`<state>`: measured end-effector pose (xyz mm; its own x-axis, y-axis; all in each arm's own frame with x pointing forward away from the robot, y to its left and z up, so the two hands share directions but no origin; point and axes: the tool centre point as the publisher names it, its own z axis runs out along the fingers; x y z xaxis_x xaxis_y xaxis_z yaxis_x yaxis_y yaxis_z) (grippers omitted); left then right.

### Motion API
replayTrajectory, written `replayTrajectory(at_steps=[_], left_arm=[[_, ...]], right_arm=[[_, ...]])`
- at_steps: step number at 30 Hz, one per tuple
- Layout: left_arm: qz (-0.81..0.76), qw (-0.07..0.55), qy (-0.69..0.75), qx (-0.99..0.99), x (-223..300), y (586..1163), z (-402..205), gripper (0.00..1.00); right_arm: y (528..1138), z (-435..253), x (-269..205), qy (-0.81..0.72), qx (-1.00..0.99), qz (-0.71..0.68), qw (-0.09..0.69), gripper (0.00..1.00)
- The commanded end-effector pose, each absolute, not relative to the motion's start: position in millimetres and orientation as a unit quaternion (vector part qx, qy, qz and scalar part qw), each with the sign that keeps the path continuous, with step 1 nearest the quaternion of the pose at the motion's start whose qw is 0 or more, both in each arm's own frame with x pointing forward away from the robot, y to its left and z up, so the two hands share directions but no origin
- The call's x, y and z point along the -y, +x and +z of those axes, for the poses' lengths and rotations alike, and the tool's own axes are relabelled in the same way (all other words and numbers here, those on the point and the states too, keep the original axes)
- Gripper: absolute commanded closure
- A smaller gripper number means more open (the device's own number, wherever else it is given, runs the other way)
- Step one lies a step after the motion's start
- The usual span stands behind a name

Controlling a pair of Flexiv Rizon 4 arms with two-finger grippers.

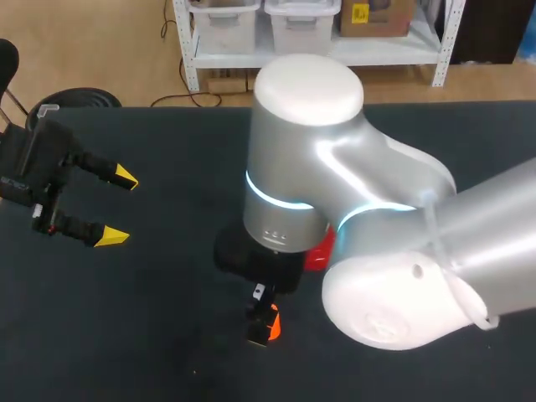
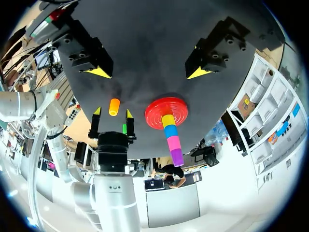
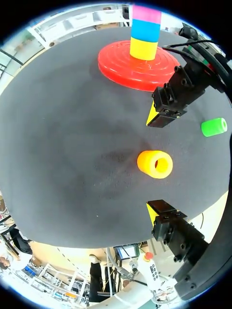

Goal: Pick up and stack the cylinders on the red base in this order: pink,purple,orange,green

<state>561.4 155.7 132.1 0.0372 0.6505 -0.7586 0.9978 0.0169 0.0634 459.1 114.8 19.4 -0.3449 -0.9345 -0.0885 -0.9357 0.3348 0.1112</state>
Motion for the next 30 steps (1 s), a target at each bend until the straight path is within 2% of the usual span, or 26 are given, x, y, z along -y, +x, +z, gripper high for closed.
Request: replayTrajectory(at_steps=[1, 3, 4, 5, 7, 30], left_arm=[[-0.272, 0.32, 0.646, -0.637, -155.9, 561.2, 130.8, 0.0], [-0.272, 0.32, 0.646, -0.637, -155.9, 561.2, 130.8, 0.0], [-0.272, 0.32, 0.646, -0.637, -155.9, 561.2, 130.8, 0.0], [-0.272, 0.32, 0.646, -0.637, -155.9, 561.2, 130.8, 0.0], [-0.272, 0.32, 0.646, -0.637, -155.9, 561.2, 130.8, 0.0], [-0.272, 0.32, 0.646, -0.637, -155.9, 561.2, 130.8, 0.0]], right_arm=[[460.5, 20.2, -115.3, -0.573, -0.817, 0.071, 0.001, 0.0], [460.4, 19.6, -114.9, -0.573, -0.817, 0.07, -0.001, 0.0], [460.2, 19.2, -114.5, -0.573, -0.817, 0.069, -0.004, 0.2], [460.0, 19.0, -114.4, -0.573, -0.817, 0.067, -0.005, 0.54], [459.2, 18.6, -113.8, -0.573, -0.817, 0.066, -0.006, 1.0], [458.6, 16.0, -110.8, -0.566, -0.821, 0.072, -0.012, 1.0]])
